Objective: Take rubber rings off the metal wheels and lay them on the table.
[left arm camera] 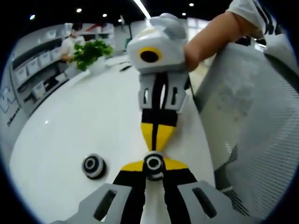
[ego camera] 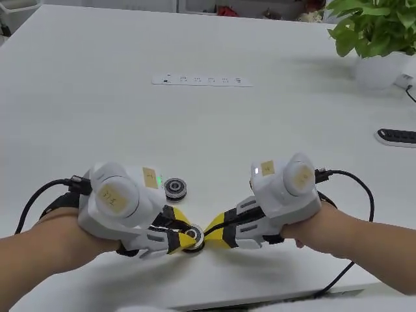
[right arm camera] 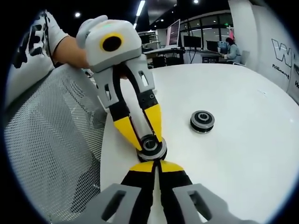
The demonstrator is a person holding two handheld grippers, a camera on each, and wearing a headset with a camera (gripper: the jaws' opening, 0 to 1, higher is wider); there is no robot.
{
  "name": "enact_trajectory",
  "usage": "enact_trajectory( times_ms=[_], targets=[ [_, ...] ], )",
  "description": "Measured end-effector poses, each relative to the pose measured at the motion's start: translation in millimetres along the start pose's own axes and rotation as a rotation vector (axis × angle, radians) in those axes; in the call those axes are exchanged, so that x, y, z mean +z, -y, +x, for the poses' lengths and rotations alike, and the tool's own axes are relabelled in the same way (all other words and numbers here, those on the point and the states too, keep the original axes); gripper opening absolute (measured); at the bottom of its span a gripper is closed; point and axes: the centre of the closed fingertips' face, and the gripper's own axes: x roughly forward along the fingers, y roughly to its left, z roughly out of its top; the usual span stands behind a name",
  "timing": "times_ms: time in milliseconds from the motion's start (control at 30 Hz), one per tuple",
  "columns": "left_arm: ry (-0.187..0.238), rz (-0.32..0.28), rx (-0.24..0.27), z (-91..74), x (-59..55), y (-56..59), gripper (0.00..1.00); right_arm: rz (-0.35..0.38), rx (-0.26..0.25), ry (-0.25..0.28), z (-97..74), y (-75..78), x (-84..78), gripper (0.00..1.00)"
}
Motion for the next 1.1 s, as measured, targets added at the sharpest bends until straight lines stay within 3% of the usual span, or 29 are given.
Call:
enact_trajectory(
  times_ms=[800,867,1100],
  targets=[
    [-0.001,0.008,0.001,0.7,0.2,0.2,0.14,0.265,0.019,0.063,-5.1,3.6,1.1,0.00],
    [-0.002,0.009,0.002,0.7,0.3,0.4,0.14,0.314,0.028,0.064,-5.5,3.8,1.2,0.00],
    [-0.005,0.014,0.005,0.9,1.0,0.8,0.14,0.317,0.041,0.084,-7.3,3.5,2.4,0.00]
  ],
)
